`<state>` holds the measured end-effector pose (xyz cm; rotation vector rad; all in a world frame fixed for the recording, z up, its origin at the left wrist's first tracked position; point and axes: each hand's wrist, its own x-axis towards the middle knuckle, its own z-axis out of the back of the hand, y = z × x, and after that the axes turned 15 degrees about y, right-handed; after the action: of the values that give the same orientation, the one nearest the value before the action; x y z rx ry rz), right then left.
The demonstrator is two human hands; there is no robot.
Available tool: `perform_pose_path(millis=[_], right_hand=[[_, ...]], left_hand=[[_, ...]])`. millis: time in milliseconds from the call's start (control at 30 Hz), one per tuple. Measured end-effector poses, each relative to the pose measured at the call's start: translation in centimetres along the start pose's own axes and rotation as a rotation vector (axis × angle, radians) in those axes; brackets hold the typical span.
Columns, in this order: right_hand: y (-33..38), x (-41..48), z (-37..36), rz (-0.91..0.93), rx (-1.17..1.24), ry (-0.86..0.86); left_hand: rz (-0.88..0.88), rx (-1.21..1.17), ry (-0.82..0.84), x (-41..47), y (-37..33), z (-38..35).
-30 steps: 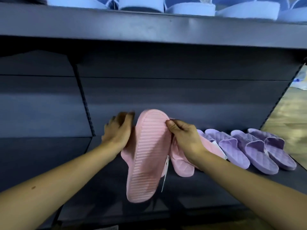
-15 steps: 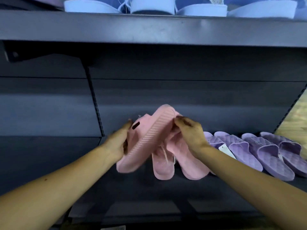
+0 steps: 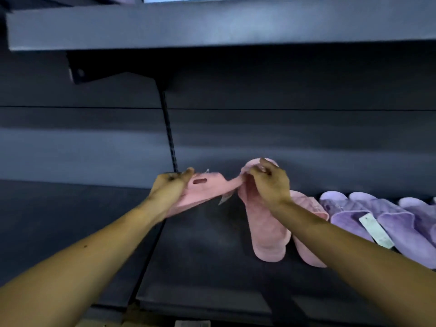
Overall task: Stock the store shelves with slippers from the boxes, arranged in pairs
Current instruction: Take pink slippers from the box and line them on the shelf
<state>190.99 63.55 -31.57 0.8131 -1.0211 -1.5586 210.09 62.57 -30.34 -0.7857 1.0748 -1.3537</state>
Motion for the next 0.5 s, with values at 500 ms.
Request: perform_pose_path(millis=[500], right_hand=[[-0.3, 0.3, -1.7, -0.015, 0.403, -0.061]], left_hand=[[0.413, -0.104, -0.167, 5.5, 5.8, -0.1]])
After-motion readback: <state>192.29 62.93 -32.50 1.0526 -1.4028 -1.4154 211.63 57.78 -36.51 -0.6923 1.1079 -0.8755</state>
